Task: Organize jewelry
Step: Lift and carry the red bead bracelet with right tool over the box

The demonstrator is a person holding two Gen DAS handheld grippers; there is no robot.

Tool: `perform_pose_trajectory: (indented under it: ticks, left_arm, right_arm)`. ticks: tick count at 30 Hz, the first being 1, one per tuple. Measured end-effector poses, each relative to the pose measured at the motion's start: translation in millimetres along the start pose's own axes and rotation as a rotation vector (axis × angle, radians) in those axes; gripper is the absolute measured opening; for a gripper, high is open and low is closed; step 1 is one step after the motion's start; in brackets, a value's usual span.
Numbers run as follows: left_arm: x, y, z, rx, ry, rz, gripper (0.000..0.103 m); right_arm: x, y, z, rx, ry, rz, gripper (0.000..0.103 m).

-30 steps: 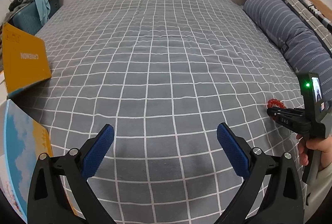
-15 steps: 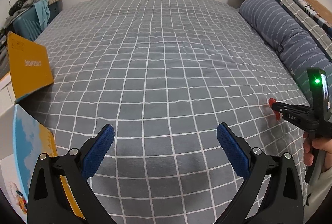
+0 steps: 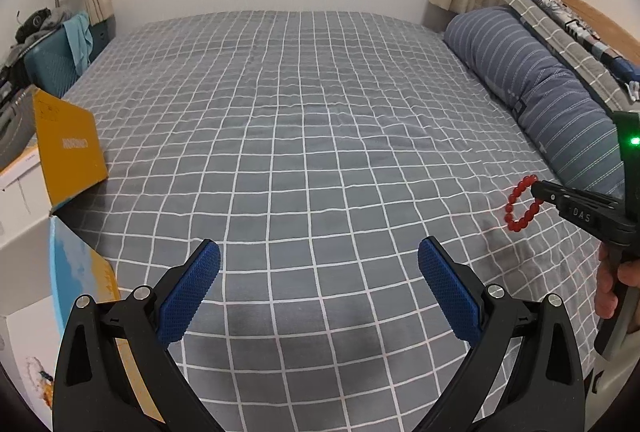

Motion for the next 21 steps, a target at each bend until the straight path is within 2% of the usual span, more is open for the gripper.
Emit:
perform_pose_trajectory:
  ticks: [6,13,21]
  left_arm:
    - [-0.2,-19.8,-3.7,-0.007,-0.006,-0.001,0.097]
    - [2.0,-50.9,0.8,0.033,-0.019,-0.045,0.097]
    - [-2.8,-90.5,23.3,0.086,-0.047,-0.081,0.097]
  right_arm:
    - [5.1,-32.0,11.2,0.022,-0.002,-0.035,0.013]
    - [7.6,-65.8,36.2,0.037,-0.009,-0.074,0.013]
    - [9.4,-110.3,85.4,0.105,-0.025,-0.145,0.013]
Point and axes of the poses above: each gripper's, at about its wrist camera, not at the fingertips, and y roughly the way its jaws point, z to its left, x to its top, the point moved 6 cm from there along y, roughly the way its jaws point, and after that the axes turned 15 degrees about -x, right-handed, at the moved point
